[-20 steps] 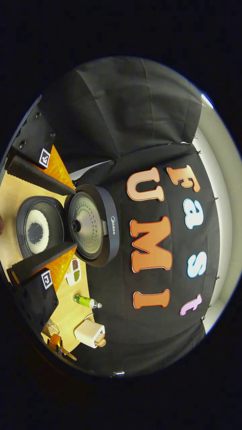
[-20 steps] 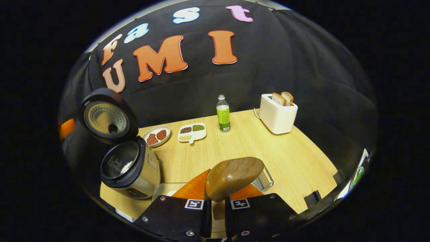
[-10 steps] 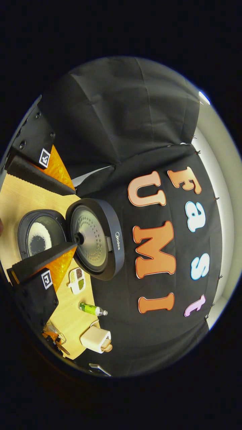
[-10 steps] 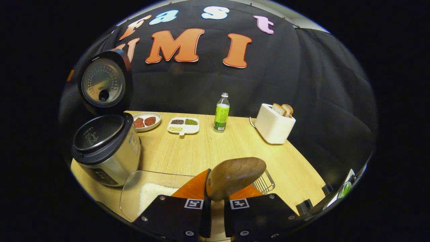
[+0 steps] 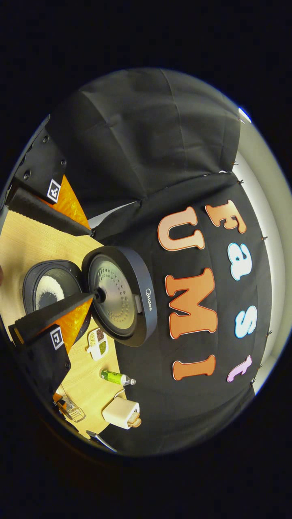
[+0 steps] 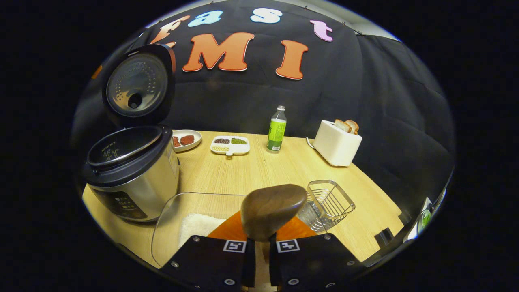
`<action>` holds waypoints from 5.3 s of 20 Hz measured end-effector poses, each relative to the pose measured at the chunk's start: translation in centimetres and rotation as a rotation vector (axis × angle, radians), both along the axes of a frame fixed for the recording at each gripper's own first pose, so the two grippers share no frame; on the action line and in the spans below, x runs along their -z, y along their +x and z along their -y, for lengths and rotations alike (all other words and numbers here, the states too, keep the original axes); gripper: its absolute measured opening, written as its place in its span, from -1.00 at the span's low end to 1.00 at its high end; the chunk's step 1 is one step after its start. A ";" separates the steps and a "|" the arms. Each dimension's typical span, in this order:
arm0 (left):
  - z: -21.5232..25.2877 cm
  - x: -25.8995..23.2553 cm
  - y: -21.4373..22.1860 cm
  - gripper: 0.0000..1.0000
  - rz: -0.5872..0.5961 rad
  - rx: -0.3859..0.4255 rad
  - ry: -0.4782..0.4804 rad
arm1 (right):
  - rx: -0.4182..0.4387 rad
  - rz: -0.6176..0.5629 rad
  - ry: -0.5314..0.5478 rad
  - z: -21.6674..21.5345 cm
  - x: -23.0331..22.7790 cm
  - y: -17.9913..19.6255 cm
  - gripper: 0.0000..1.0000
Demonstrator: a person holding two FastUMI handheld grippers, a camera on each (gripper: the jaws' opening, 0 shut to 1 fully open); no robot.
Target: Close the left gripper, press the button to open the rice cooker; take a wooden spoon from the chopstick holder with the right hand, scoop a spoonful of rice and pour it into the rice cooker, then put the wooden spoon back into the chopstick holder.
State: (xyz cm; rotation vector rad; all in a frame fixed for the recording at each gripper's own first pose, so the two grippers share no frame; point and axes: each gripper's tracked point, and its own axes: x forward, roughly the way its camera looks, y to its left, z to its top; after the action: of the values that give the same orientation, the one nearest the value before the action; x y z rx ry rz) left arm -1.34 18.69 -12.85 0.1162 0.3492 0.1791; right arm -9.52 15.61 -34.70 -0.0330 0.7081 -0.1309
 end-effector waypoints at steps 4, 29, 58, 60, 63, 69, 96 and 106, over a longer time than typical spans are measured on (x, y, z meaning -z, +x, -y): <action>-0.7 0.0 -0.2 0.73 -0.001 -0.006 0.017 | 0.040 -0.023 0.145 -1.8 -0.1 0.2 -0.74; -2.5 1.1 -0.9 0.90 -0.029 -0.037 -0.021 | 0.100 -0.185 0.535 -4.4 0.1 0.1 -0.74; 4.3 -1.4 0.4 0.90 0.010 -0.035 -0.020 | 0.239 -0.228 1.243 4.9 -2.1 3.0 -0.75; 5.1 -1.5 0.4 0.90 0.014 -0.043 -0.031 | 0.256 -0.208 1.315 6.3 -3.3 3.6 -0.75; 6.1 -1.7 0.3 0.73 0.024 -0.053 -0.038 | 0.279 -0.188 1.430 7.5 -5.3 4.4 -0.75; 6.2 -2.3 -0.1 0.73 0.048 -0.101 -0.049 | 0.322 -0.138 1.778 8.0 -10.6 7.1 -0.75; -4.2 -0.9 -8.7 1.00 0.086 -0.340 0.037 | 0.042 -0.302 1.527 -11.9 -15.1 16.6 -0.75; -6.3 0.7 -10.7 1.00 0.045 -0.398 0.045 | -0.112 -0.234 1.136 -16.8 -11.9 17.2 -0.75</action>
State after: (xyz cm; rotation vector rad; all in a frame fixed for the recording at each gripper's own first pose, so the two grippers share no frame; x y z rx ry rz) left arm -12.05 24.97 -13.59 0.0858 0.3209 0.5821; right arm 7.69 32.43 -22.78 1.0096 0.9291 0.4005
